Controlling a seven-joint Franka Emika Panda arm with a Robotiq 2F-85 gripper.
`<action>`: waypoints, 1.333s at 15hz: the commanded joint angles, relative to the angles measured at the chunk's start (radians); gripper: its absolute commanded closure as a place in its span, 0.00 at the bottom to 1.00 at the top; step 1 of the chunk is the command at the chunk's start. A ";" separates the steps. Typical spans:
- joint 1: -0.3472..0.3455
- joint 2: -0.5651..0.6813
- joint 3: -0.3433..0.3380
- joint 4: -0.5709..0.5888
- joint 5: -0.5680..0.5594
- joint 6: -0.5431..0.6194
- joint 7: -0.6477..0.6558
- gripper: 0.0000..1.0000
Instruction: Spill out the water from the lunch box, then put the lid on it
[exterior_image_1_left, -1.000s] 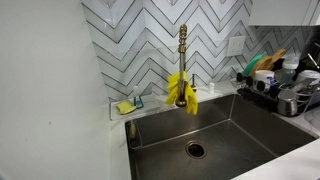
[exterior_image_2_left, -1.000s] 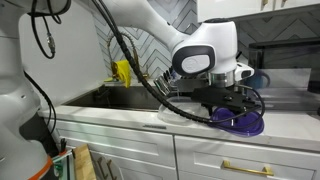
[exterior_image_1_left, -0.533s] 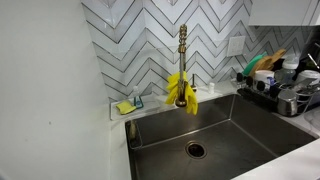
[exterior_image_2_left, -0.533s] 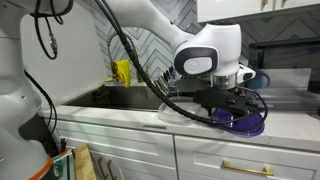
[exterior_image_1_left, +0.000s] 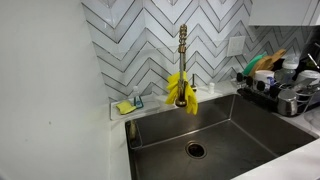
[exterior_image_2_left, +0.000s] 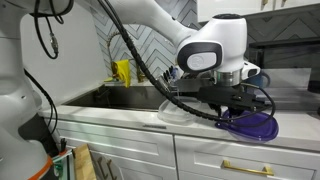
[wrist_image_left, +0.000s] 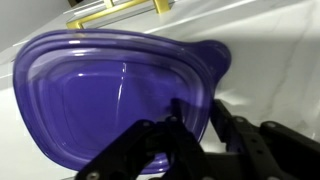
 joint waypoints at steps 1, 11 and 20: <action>-0.016 0.025 0.004 0.018 0.010 -0.029 -0.035 0.95; 0.001 -0.008 -0.020 0.026 -0.074 -0.059 0.000 0.98; 0.027 -0.111 -0.034 0.015 -0.208 -0.180 0.007 0.98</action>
